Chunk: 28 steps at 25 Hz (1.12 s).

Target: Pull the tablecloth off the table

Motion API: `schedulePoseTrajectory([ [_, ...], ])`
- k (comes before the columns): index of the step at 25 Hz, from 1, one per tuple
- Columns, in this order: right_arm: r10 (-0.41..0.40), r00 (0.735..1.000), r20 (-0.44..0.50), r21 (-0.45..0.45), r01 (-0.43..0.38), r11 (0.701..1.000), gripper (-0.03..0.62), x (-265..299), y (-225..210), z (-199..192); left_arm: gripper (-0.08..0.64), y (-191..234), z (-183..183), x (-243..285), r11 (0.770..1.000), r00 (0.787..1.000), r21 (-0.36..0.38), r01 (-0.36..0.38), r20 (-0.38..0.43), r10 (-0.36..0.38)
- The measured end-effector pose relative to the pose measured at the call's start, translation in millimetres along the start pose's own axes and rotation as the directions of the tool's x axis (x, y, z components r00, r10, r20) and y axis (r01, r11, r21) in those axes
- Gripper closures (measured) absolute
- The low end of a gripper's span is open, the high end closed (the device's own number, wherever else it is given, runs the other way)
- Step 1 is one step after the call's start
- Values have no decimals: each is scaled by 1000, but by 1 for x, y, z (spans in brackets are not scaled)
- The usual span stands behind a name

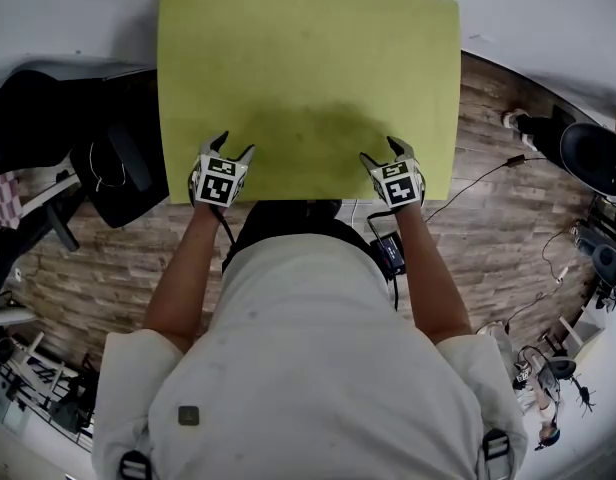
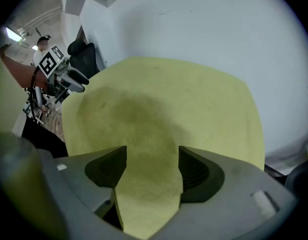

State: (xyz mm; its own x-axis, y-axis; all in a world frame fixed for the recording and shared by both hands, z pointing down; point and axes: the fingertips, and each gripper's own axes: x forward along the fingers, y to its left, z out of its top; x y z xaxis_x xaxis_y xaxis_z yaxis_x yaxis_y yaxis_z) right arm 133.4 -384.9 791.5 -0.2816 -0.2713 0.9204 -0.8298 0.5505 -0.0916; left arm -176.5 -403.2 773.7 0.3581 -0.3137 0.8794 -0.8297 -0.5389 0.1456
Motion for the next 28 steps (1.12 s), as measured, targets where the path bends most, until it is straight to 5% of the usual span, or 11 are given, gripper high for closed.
schedulePoseTrajectory([
  [6,-18,999,-34,-14,18,1000,230,17,4,-6,268,2,-25,24,999,996,38,-6,-85,10],
  [12,-29,1000,-11,-29,28,999,238,16,2,-2,276,4,-25,26,999,997,26,-45,-58,47],
  [28,7,1000,21,-107,-5,994,574,24,17,25,552,8,-2,34,999,1000,-26,-30,-8,30],
])
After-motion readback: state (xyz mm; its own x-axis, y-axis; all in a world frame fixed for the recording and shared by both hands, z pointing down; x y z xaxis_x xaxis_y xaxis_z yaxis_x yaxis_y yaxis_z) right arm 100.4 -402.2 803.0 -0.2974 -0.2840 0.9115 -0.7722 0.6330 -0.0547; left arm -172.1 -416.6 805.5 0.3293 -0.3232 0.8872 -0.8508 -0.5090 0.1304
